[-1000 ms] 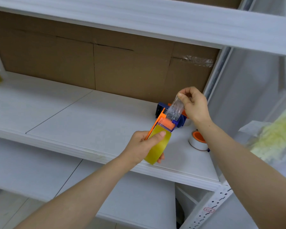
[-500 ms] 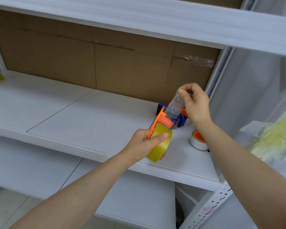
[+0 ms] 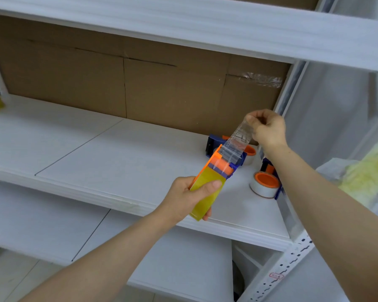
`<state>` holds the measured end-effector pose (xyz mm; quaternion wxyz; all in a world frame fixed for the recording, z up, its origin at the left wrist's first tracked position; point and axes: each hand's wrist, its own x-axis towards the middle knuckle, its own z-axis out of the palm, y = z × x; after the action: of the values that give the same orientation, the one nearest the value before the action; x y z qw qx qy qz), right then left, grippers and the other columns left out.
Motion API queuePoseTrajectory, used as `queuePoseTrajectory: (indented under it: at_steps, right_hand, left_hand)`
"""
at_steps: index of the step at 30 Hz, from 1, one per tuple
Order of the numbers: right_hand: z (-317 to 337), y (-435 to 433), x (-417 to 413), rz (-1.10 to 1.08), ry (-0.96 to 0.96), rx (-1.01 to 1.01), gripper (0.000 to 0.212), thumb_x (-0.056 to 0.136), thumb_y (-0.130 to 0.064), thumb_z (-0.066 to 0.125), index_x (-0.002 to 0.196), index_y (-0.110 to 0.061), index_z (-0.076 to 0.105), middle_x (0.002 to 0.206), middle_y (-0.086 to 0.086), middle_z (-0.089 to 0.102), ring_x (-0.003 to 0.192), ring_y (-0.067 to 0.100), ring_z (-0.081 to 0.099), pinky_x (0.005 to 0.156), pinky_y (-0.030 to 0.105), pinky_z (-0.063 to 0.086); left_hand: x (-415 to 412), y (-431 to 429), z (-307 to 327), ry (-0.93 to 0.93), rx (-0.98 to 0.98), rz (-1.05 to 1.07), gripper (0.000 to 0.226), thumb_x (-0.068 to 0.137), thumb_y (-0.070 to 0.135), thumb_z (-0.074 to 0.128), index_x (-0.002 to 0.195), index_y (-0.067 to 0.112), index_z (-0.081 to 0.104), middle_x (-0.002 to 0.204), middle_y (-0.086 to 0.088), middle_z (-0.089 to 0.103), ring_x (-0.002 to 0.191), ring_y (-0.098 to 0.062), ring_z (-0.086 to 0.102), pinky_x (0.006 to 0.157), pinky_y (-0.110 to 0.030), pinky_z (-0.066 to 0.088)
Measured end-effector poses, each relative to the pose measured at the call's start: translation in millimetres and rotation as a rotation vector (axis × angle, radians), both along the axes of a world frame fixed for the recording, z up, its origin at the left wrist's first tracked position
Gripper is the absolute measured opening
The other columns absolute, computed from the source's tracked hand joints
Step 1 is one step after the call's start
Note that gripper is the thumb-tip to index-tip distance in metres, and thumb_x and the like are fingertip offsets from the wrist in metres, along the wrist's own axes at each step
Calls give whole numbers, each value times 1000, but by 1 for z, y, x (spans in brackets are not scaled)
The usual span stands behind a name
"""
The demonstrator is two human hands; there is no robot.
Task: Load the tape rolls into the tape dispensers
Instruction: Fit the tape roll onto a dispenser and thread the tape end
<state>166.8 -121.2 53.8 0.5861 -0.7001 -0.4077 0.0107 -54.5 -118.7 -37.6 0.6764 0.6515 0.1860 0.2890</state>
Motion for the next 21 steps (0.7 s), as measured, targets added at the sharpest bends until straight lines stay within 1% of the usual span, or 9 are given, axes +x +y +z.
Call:
queuePoseTrajectory:
  at_steps: [2,6,8,10,12,14,16,19,21]
  right_hand:
    - [-3,1,3,-13,117,-21,6,90,-15,61,95,-13,64,76,-6,59,67,8,54,57,19,45]
    - [-9,0,3,30,390,-58,5,86,-8,65,89,-5,65,61,2,55,42,10,41,36,19,32]
    - [-14,-2,-3,65,555,-31,6,83,-1,65,89,1,65,58,6,55,38,11,41,35,18,31]
    - [-22,-3,-10,120,739,-9,5,83,3,59,82,0,64,55,6,61,41,12,52,38,17,40]
    - [-34,-2,-22,250,925,-57,21,90,-1,49,73,-10,57,47,2,59,37,10,53,35,17,41]
    - [-50,1,-36,344,1147,-87,28,93,-6,45,66,-15,52,39,-2,53,27,5,44,28,15,33]
    - [-64,3,-48,346,1347,-90,30,91,-8,48,62,-15,49,35,-2,49,23,4,39,39,10,32]
    - [-75,6,-55,281,1506,-44,31,89,-8,53,58,-10,52,34,2,50,24,8,42,63,15,41]
    - [-77,11,-53,247,1542,-38,25,84,-7,58,60,-6,58,45,7,58,43,11,55,91,13,44]
  left_hand:
    - [0,0,2,-18,7,50,44,72,37,70,83,-5,61,71,-27,58,40,-23,56,43,-26,48]
    - [2,-3,3,-97,15,102,50,71,33,70,75,-15,57,61,-28,56,36,-26,52,40,-24,45]
    - [3,-5,8,-137,20,122,52,70,31,69,73,-18,55,56,-26,55,33,-26,51,38,-23,44]
    - [3,-8,15,-176,38,145,48,72,27,66,70,-19,54,52,-23,54,31,-25,50,37,-21,42]
    - [3,-9,21,-206,62,180,43,73,26,65,65,-15,55,49,-22,53,31,-24,50,37,-21,42]
    - [5,-9,25,-226,94,230,32,73,26,65,58,-1,60,46,-19,53,31,-24,51,36,-21,42]
    - [6,-9,23,-237,130,284,27,74,27,65,53,11,62,43,-13,55,32,-24,52,37,-22,43]
    - [5,-11,15,-227,176,332,26,76,28,65,51,21,63,42,-5,57,33,-22,54,38,-21,43]
    - [3,-12,13,-221,202,359,25,76,28,65,51,24,62,42,-1,58,34,-18,55,38,-20,43]
